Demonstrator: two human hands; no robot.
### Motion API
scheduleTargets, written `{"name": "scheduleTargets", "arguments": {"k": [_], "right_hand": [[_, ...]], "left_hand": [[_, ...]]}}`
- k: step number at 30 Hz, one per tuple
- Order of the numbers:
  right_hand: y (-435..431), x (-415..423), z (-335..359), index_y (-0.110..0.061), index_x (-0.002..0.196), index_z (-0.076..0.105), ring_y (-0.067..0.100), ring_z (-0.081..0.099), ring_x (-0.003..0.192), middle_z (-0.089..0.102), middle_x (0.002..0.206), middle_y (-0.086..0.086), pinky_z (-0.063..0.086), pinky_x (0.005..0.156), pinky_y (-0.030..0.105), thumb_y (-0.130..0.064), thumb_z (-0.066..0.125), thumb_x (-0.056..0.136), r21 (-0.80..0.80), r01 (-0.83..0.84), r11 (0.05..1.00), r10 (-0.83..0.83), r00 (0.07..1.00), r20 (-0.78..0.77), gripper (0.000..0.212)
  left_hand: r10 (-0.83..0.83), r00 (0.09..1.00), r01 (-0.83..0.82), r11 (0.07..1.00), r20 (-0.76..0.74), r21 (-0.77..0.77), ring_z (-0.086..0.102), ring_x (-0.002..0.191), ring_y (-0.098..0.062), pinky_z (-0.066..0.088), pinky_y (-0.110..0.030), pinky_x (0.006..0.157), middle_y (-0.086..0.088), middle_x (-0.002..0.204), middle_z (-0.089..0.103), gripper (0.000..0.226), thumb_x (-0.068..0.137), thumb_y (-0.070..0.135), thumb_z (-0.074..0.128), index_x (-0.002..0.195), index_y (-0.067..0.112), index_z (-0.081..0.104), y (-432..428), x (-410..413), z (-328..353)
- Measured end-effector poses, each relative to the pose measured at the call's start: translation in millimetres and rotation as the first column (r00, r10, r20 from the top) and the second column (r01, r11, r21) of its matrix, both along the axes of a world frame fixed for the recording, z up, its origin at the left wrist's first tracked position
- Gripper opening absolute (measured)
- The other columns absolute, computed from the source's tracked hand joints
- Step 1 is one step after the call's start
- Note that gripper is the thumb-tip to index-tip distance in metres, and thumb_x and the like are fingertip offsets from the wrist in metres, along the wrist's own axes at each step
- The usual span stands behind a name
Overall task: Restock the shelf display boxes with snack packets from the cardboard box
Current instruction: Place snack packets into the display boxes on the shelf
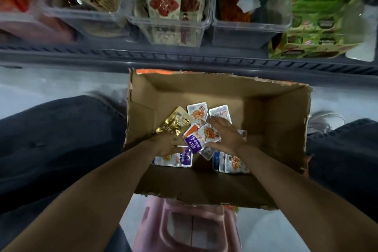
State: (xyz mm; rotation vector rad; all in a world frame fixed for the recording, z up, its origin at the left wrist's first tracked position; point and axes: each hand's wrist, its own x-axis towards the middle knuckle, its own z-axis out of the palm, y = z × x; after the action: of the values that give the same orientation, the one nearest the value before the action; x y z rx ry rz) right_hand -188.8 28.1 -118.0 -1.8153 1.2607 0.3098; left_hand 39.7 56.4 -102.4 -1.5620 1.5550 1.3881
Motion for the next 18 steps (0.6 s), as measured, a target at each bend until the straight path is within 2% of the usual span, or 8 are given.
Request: {"name": "scheduleTargets", "arguments": {"k": [3,5,8,11,13,16,18], "right_hand": [[1.8,8.4,-10.6,-0.026,0.146,0.028,0.021,0.015,0.143,0.024,0.153,-0.002,0.015,0.114,0.034,-0.041,0.07,0.08,-0.008,-0.065,0.998,0.065,0.998,0.008,0.08],[3.9,12.2,-17.7,-0.026,0.145,0.03,0.022,0.016,0.141,0.027,0.151,-0.001,0.011,0.115,0.035,-0.042,0.07,0.08,-0.05,-0.153,0.987,0.151,0.988,-0.042,0.078],[11.0,15.4,-23.6,-0.025,0.143,0.035,0.023,0.022,0.136,0.032,0.146,0.002,0.008,0.113,0.032,-0.044,0.067,0.08,-0.135,-0.273,0.952,0.255,0.957,-0.138,0.073],[23.1,17.3,-25.8,-0.025,0.135,0.045,0.022,0.03,0.133,0.041,0.142,0.001,0.013,0.11,0.03,-0.041,0.063,0.085,-0.13,-0.243,0.961,0.227,0.966,-0.126,0.055],[29.9,17.0,-27.5,-0.025,0.127,0.052,0.021,0.034,0.131,0.044,0.14,0.0,0.019,0.108,0.029,-0.037,0.06,0.088,-0.103,-0.226,0.969,0.212,0.969,-0.13,0.042],[34.2,12.3,-28.8,-0.023,0.129,0.054,0.023,0.031,0.134,0.036,0.146,0.003,0.022,0.108,0.029,-0.032,0.061,0.088,-0.096,-0.255,0.962,0.235,0.955,-0.181,0.042],[33.1,6.8,-27.1,-0.02,0.126,0.058,0.024,0.036,0.131,0.041,0.142,0.003,0.027,0.106,0.029,-0.03,0.065,0.086,-0.042,-0.235,0.971,0.223,0.956,-0.193,0.042]], "left_hand": [[0.077,0.995,-0.074,0.996,-0.07,0.04,0.044,0.129,-0.017,0.035,-0.023,0.093,0.0,0.146,0.043,0.058,0.093,0.043,0.054,0.141,0.016,0.039,-0.1,-0.8,-5.1],[0.126,0.989,-0.122,0.991,-0.075,0.048,0.046,0.127,-0.017,0.038,-0.026,0.095,0.001,0.145,0.045,0.061,0.089,0.049,0.056,0.14,0.019,0.041,1.8,1.0,-8.6],[0.046,0.998,-0.045,0.999,-0.037,0.003,0.047,0.124,-0.019,0.038,-0.029,0.097,0.002,0.14,0.048,0.059,0.086,0.059,0.054,0.135,0.026,0.048,9.0,4.2,-18.6],[-0.037,0.999,0.037,0.999,-0.01,-0.025,0.044,0.123,-0.022,0.035,-0.031,0.097,-0.001,0.136,0.049,0.052,0.086,0.059,0.055,0.126,0.027,0.056,14.5,6.3,-26.1],[-0.06,0.998,0.06,0.998,0.004,-0.003,0.048,0.119,-0.023,0.039,-0.03,0.094,-0.004,0.134,0.052,0.047,0.087,0.053,0.057,0.122,0.021,0.059,19.0,9.3,-31.8],[0.008,1.0,-0.008,1.0,0.0,0.01,0.056,0.108,-0.023,0.045,-0.028,0.084,-0.007,0.122,0.06,0.038,0.089,0.041,0.061,0.117,0.015,0.063,23.8,13.9,-33.5],[0.089,0.996,-0.088,0.996,-0.028,0.02,0.057,0.102,-0.023,0.042,-0.026,0.076,-0.008,0.114,0.061,0.029,0.09,0.034,0.061,0.11,0.012,0.062,24.4,12.5,-31.6]]}}
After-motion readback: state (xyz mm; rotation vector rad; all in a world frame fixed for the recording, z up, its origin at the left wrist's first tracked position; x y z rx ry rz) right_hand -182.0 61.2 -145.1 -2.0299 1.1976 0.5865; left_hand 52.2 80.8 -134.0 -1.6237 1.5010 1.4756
